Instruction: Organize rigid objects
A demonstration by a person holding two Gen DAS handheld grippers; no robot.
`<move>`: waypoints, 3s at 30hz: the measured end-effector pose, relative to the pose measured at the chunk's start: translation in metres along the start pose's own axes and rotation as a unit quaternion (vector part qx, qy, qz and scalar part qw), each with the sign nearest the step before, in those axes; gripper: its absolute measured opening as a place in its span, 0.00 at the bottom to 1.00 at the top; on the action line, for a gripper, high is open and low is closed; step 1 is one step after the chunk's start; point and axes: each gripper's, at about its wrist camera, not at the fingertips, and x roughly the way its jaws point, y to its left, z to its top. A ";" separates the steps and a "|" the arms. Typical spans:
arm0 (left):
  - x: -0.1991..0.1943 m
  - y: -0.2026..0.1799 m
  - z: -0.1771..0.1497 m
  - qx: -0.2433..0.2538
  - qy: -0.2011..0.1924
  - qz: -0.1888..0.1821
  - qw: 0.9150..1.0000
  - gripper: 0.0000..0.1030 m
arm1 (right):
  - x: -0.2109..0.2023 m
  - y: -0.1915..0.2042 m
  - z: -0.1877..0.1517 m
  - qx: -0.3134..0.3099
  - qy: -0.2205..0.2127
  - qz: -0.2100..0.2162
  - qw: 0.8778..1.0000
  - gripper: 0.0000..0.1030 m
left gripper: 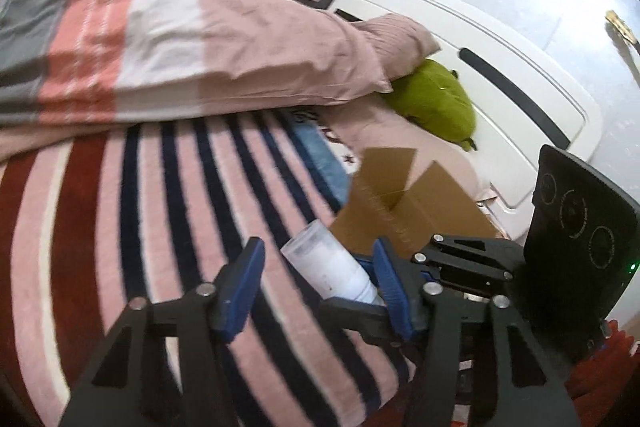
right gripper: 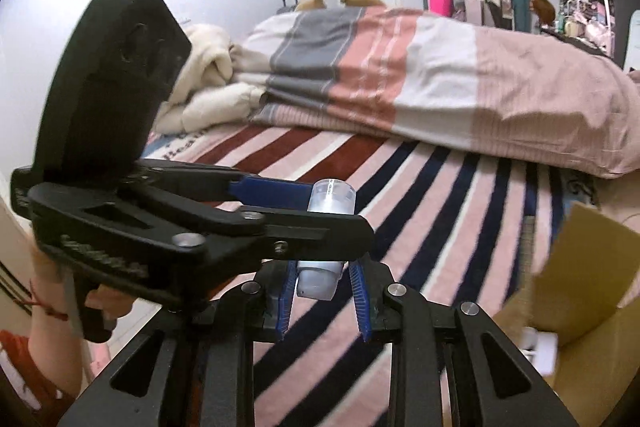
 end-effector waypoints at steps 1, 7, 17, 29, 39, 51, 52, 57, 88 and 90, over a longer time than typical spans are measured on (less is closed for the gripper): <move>0.004 -0.007 0.003 0.004 0.002 -0.006 1.000 0.42 | -0.005 -0.005 0.000 0.002 -0.003 -0.004 1.000 0.20; 0.038 -0.051 0.022 0.037 0.020 -0.032 0.999 0.38 | -0.042 -0.046 -0.008 0.026 -0.020 -0.031 0.999 0.20; 0.105 -0.104 0.039 0.069 0.068 -0.052 0.994 0.38 | -0.081 -0.110 -0.030 0.066 -0.011 -0.078 0.995 0.20; 0.109 -0.116 0.037 0.078 0.062 -0.006 0.995 0.76 | -0.089 -0.144 -0.044 0.096 0.015 -0.111 0.989 0.42; 0.042 -0.101 0.027 0.065 -0.020 0.115 0.991 0.93 | -0.102 -0.127 -0.036 0.051 -0.022 -0.113 0.992 0.80; -0.029 -0.062 0.005 -0.001 -0.090 0.246 0.965 0.93 | -0.113 -0.100 -0.026 0.005 -0.082 -0.065 0.995 0.98; -0.032 -0.060 0.004 -0.004 -0.092 0.249 0.964 0.93 | -0.112 -0.098 -0.026 0.004 -0.081 -0.063 0.995 0.98; -0.040 -0.054 -0.002 -0.010 -0.096 0.260 0.961 0.93 | -0.109 -0.098 -0.024 0.005 -0.079 -0.062 0.995 0.98; -0.044 -0.053 -0.008 -0.010 -0.093 0.281 0.955 0.93 | -0.112 -0.095 -0.029 0.029 -0.078 -0.072 0.994 0.98; -0.043 -0.054 -0.008 -0.009 -0.093 0.282 0.955 0.93 | -0.111 -0.093 -0.030 0.032 -0.077 -0.073 0.994 0.98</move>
